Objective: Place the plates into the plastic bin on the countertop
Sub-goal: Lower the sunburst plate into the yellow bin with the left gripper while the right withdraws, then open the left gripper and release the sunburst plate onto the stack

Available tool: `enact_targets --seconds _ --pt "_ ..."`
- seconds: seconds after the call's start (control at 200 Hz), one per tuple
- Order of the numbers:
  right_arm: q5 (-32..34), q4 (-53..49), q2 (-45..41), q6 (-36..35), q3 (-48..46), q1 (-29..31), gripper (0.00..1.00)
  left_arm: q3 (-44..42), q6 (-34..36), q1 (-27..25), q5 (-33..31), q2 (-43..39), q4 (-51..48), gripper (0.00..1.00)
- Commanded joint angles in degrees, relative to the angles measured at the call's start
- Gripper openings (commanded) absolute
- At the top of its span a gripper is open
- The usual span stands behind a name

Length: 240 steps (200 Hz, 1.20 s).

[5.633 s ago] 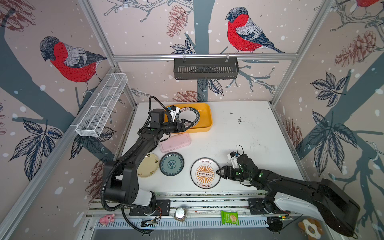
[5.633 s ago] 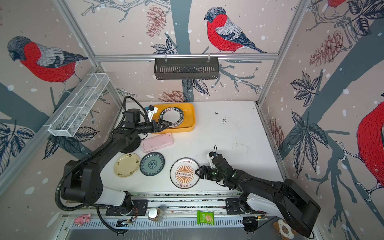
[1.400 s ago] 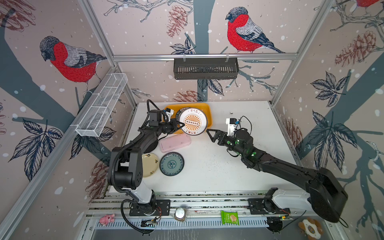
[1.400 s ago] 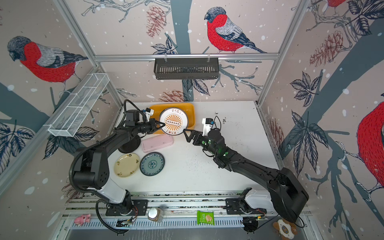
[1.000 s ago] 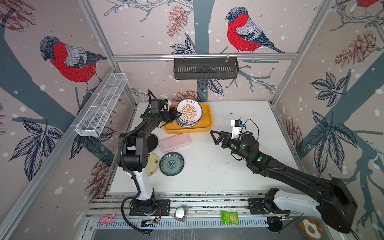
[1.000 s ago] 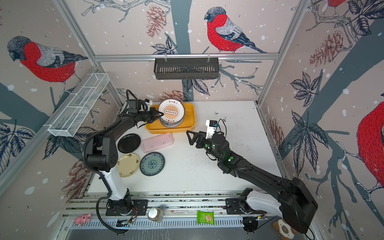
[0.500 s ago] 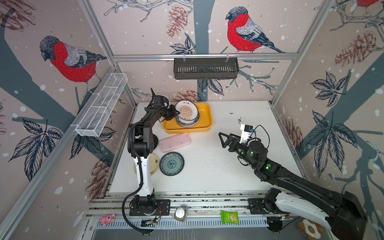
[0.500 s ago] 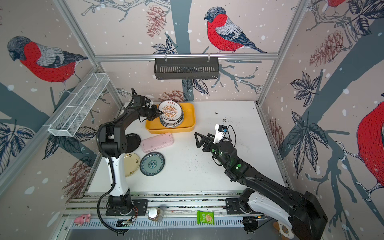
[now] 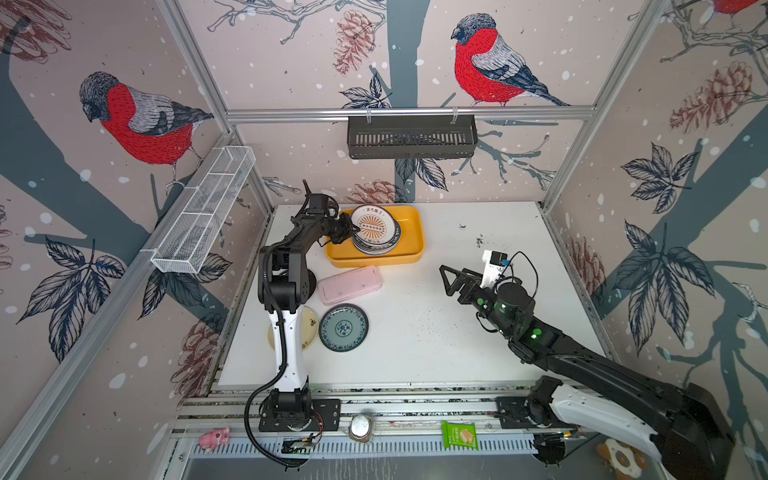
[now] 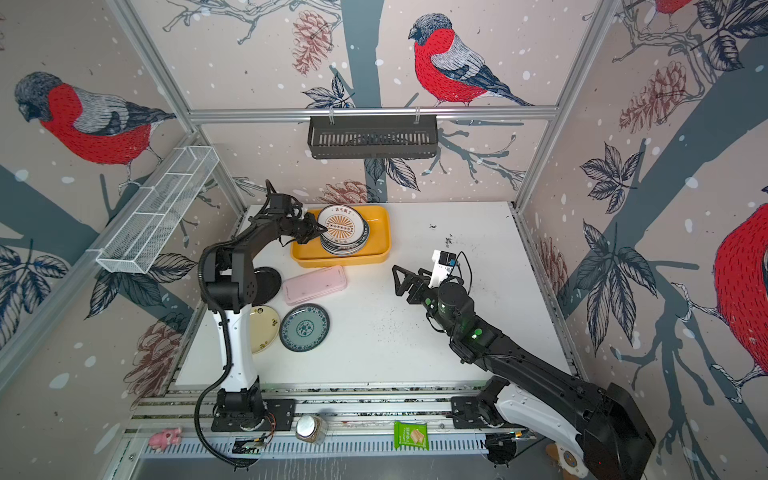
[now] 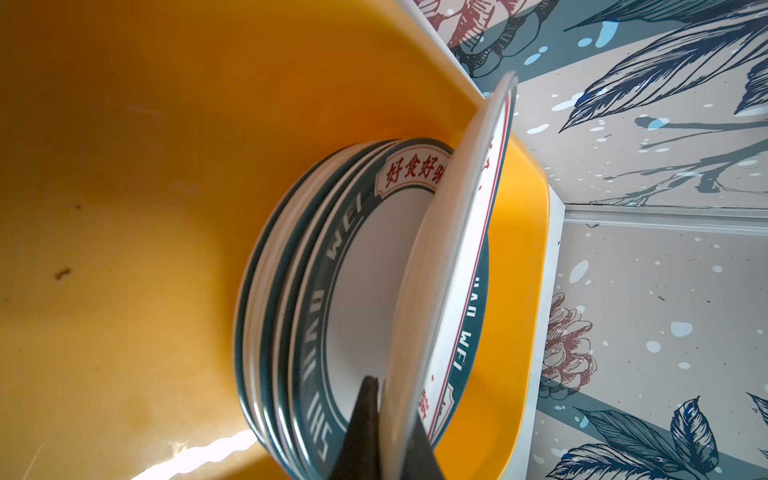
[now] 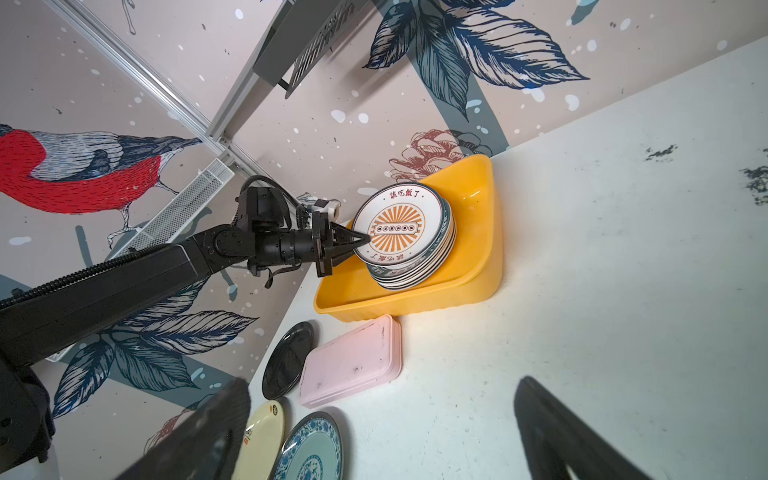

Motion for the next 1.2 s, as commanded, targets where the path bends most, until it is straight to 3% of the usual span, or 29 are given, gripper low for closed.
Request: enact_targets --seconds 0.0,0.19,0.355,0.836,1.196 --pt "0.94 1.43 0.02 1.05 -0.3 -0.44 1.0 -1.36 0.89 -0.15 0.18 -0.82 -0.33 0.07" --pt "0.74 1.33 0.28 2.29 -0.98 -1.19 1.0 -3.15 1.25 -0.66 0.84 -1.9 -0.24 0.12" --pt "0.26 1.91 0.89 3.08 -1.44 -1.74 1.0 -4.23 1.77 -0.99 0.86 -3.38 -0.46 0.22" --pt "-2.33 4.15 4.48 4.15 -2.77 -4.11 1.0 -2.37 8.67 -1.6 -3.68 -5.13 -7.54 0.41" --pt "-4.79 5.65 7.74 4.5 -2.06 -4.97 1.0 -1.0 11.18 -2.04 -5.64 -5.39 -9.45 0.48"
